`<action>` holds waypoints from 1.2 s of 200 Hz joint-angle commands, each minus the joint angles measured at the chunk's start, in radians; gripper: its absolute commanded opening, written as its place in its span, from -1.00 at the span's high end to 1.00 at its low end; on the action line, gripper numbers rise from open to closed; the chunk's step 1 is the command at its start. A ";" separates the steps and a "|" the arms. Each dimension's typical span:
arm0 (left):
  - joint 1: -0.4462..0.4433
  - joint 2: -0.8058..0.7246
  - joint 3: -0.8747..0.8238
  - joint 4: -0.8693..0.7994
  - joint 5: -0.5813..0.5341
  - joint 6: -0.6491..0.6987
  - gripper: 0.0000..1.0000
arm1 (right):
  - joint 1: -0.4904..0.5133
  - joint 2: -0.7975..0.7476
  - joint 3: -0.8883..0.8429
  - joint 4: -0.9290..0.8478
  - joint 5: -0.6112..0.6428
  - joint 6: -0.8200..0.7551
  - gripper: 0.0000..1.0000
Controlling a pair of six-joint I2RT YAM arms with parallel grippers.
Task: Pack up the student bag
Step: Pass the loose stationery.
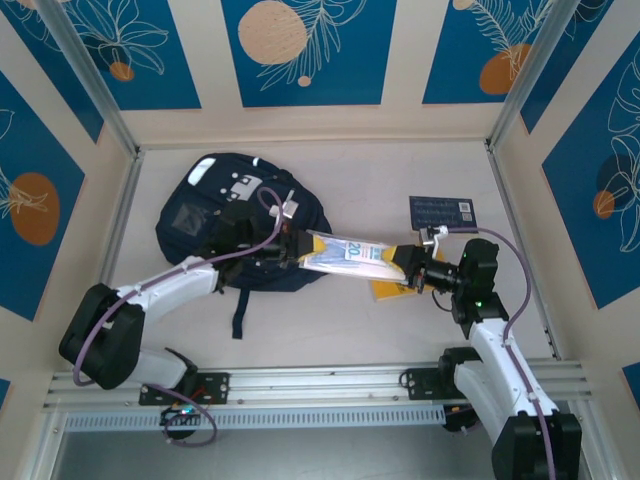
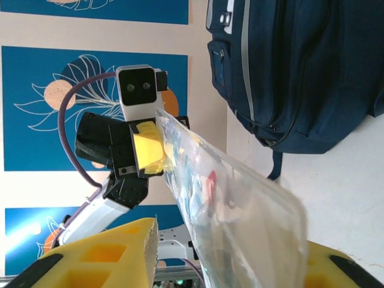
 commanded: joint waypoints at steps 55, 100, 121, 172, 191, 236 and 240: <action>0.014 -0.002 0.021 -0.052 0.012 0.040 0.69 | -0.004 -0.016 0.001 0.029 -0.012 0.011 0.73; 0.036 -0.058 0.124 -0.484 -0.147 0.309 -0.14 | -0.004 -0.046 0.041 -0.093 0.034 -0.072 0.91; 0.037 -0.081 0.253 -0.806 -0.402 0.514 -0.23 | 0.004 -0.059 0.113 -0.341 0.149 -0.228 1.00; 0.019 0.069 0.473 -1.147 -0.913 0.644 -0.27 | 0.066 -0.097 0.227 -0.667 0.504 -0.428 1.00; -0.013 0.173 0.571 -1.223 -1.067 0.661 -0.28 | 0.076 -0.096 0.245 -0.697 0.560 -0.451 1.00; -0.053 0.416 0.806 -1.291 -1.203 0.800 -0.31 | 0.083 -0.081 0.245 -0.658 0.554 -0.456 1.00; -0.053 0.438 0.825 -1.300 -1.204 0.807 -0.31 | 0.084 -0.080 0.245 -0.656 0.553 -0.456 1.00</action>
